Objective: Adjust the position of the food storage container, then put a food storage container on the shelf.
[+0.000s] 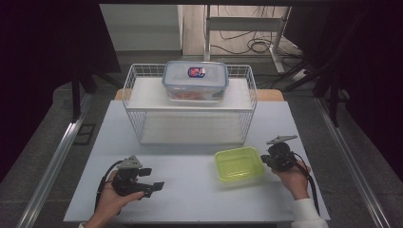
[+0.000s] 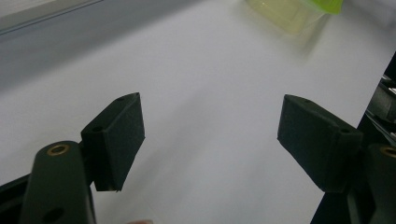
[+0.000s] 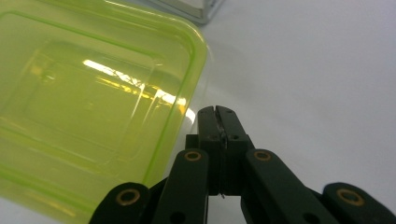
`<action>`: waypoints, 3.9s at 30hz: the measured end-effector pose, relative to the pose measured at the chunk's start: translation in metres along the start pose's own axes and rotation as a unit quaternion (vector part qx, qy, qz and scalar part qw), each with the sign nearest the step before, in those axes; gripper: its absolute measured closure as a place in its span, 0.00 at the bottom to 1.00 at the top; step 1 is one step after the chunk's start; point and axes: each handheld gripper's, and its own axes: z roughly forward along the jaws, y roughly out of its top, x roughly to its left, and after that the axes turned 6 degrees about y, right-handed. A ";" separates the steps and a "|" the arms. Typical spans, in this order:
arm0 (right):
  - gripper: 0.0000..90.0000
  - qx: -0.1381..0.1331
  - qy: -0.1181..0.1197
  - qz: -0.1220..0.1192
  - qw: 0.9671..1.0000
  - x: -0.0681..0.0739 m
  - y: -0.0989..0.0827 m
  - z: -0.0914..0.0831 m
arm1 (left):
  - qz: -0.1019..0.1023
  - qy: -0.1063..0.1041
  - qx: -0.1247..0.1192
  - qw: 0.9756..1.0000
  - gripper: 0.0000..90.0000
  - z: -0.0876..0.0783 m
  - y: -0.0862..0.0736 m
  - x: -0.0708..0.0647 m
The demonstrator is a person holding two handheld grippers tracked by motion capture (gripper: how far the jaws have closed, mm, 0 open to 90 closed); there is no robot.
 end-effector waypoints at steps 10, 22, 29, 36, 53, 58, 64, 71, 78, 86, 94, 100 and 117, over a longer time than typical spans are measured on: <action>0.99 -0.003 0.018 -0.015 1.000 0.014 -0.004 -0.002 | -0.005 0.004 0.010 1.000 0.25 0.003 -0.002 0.002; 0.99 -0.001 0.052 -0.038 0.998 0.039 -0.002 0.006 | -0.009 0.003 0.009 1.000 0.25 0.004 -0.002 0.003; 0.99 0.002 0.060 -0.054 0.997 0.054 0.004 0.013 | -0.010 0.004 0.010 1.000 0.25 0.005 -0.002 0.003; 0.99 0.002 0.075 -0.068 0.995 0.071 0.008 0.019 | -0.009 0.004 0.011 1.000 0.25 0.006 -0.003 0.003; 0.99 -0.014 0.089 -0.095 0.991 0.095 0.015 0.030 | -0.016 0.000 0.011 1.000 0.24 0.007 -0.003 0.004; 0.99 -0.032 0.101 -0.068 0.992 0.085 0.011 0.020 | -0.029 -0.003 0.002 1.000 0.24 0.004 -0.002 0.006; 0.97 -0.058 0.123 -0.035 0.990 0.073 0.003 0.007 | -0.034 -0.002 -0.002 0.999 0.24 0.004 -0.001 0.005; 0.63 -0.082 0.157 0.005 0.984 0.065 -0.005 -0.001 | -0.038 -0.003 -0.002 0.999 0.24 0.005 0.000 0.005; 0.42 -0.100 0.184 0.038 0.977 0.064 -0.004 0.000 | -0.061 -0.017 -0.002 0.998 0.25 0.006 0.010 0.008; 0.30 -0.106 0.179 0.043 0.977 0.068 -0.003 0.002 | -0.081 -0.026 0.002 0.996 0.23 0.012 0.024 0.010; 0.30 -0.105 0.188 0.058 0.975 0.070 0.000 0.003 | -0.091 -0.031 0.008 0.995 0.20 0.024 0.039 0.005; 0.31 -0.105 0.190 0.058 0.974 0.072 0.002 0.004 | -0.101 -0.041 0.005 0.994 0.20 0.034 0.053 0.006; 0.38 -0.103 0.203 0.070 0.971 0.074 0.004 0.010 | -0.146 -0.088 0.048 0.984 0.36 0.073 0.059 0.010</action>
